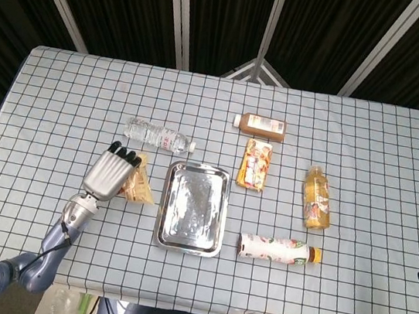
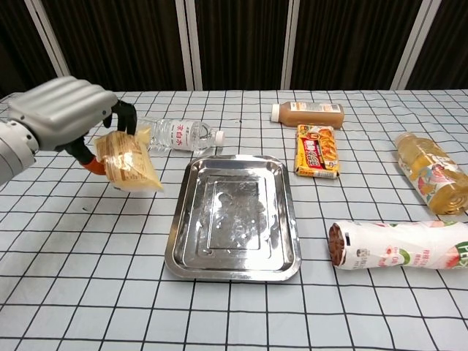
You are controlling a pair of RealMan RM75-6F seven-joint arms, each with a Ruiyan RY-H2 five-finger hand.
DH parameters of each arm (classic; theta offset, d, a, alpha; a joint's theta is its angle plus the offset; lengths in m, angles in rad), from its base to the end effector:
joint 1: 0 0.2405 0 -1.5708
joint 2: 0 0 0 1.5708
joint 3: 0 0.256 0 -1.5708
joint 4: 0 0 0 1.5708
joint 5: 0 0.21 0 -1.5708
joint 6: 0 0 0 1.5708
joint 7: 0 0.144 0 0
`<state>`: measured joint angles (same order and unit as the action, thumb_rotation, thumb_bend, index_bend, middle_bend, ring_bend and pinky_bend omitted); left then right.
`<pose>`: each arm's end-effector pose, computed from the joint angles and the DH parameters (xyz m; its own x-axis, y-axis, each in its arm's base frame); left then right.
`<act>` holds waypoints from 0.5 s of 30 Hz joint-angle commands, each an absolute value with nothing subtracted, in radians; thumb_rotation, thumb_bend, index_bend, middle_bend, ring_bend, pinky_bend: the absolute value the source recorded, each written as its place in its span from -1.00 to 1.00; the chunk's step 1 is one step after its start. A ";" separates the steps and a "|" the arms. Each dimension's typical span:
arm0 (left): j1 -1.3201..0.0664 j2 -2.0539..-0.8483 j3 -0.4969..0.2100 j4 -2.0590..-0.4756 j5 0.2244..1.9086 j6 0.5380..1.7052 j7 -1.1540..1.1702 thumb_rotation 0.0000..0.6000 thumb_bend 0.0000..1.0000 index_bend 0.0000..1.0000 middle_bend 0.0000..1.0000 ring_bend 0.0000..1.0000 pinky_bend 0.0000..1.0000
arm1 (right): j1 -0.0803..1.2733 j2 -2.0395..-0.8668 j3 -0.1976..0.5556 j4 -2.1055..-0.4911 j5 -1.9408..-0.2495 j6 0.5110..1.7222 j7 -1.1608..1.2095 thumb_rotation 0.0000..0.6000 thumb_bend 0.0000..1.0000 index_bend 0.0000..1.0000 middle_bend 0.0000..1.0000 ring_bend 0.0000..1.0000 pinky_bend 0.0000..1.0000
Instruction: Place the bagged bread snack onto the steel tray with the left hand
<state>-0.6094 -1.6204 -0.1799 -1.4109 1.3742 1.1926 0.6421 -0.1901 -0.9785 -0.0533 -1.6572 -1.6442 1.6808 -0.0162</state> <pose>-0.1557 0.3220 -0.0033 0.6588 -0.1135 0.7437 0.6608 -0.3851 -0.6442 -0.3210 -0.0729 0.2024 0.4933 -0.0361 0.8691 -0.8638 0.0973 0.4943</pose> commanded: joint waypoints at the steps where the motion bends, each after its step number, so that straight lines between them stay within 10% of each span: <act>1: -0.615 -1.577 -0.210 -1.493 1.385 1.223 0.663 1.00 -0.52 -0.16 -0.01 -0.19 -0.47 | -0.193 -0.974 -0.056 -1.656 -1.652 1.689 -0.004 1.00 -0.36 -1.00 -1.00 -1.00 -1.00; 15: -0.817 -1.861 -0.258 -1.382 1.301 1.073 0.833 1.00 -0.68 -0.40 -0.11 -0.26 -0.47 | -0.186 -0.953 -0.045 -1.637 -1.627 1.685 0.069 1.00 -0.36 -1.00 -1.00 -1.00 -1.00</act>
<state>-0.7758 -1.8047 -0.2463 -1.4345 1.3256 1.1065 0.8102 -0.1853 -0.9563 -0.0488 -1.6374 -1.6346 1.6845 0.0614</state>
